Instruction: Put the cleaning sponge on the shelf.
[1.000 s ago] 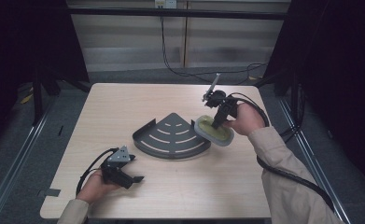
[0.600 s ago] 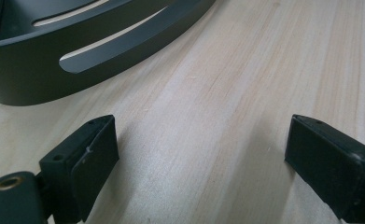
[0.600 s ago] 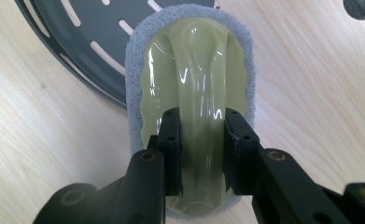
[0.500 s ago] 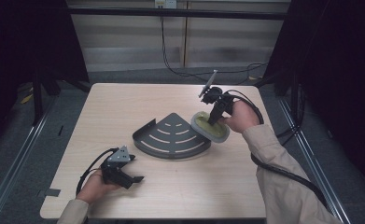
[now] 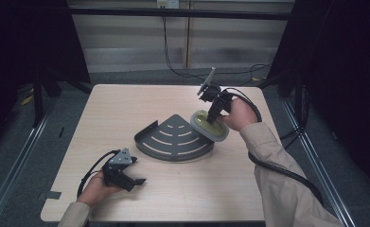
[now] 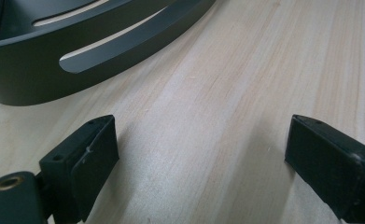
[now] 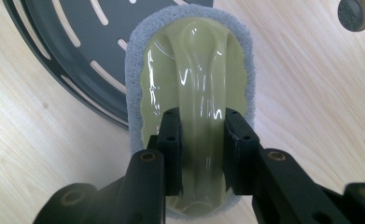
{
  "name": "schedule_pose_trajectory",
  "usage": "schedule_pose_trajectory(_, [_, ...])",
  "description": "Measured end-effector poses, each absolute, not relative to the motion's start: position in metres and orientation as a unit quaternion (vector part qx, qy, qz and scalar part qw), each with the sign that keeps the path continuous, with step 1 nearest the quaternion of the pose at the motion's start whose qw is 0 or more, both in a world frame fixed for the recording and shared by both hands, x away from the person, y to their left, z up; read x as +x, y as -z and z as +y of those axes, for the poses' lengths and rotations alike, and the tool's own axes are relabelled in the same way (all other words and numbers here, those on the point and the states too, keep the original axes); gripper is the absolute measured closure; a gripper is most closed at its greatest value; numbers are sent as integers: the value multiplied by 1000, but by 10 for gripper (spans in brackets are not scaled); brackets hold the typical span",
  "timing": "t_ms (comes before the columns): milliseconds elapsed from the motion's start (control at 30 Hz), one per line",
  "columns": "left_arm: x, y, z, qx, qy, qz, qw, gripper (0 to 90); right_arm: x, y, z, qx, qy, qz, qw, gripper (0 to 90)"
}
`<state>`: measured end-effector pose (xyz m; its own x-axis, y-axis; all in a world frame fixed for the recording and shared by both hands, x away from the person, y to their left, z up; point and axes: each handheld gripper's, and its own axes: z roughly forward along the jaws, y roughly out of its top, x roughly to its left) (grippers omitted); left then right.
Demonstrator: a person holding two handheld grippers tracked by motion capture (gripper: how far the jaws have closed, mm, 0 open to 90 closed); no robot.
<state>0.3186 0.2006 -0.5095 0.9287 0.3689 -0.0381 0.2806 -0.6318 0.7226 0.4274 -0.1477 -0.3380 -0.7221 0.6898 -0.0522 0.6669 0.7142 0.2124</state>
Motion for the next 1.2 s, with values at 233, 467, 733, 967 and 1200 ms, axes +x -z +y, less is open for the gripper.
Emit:
schedule_pose_trajectory(233, [318,509,201,902,-58,181,389,90,431,341,-142,373,-94,921,62,719])
schedule_pose_trajectory(467, [318,509,201,901,-57,182,389,90,435,344,-136,369,-93,923,61,719])
schedule_pose_trajectory(733, [318,509,201,901,-57,182,389,90,439,348,-130,370,-95,922,59,719])
schedule_pose_trajectory(967, [319,510,201,902,-57,180,389,90,441,353,-125,373,-95,921,57,719])
schedule_pose_trajectory(1200, [319,510,201,902,-56,180,389,90,444,356,-121,377,-94,920,54,718])
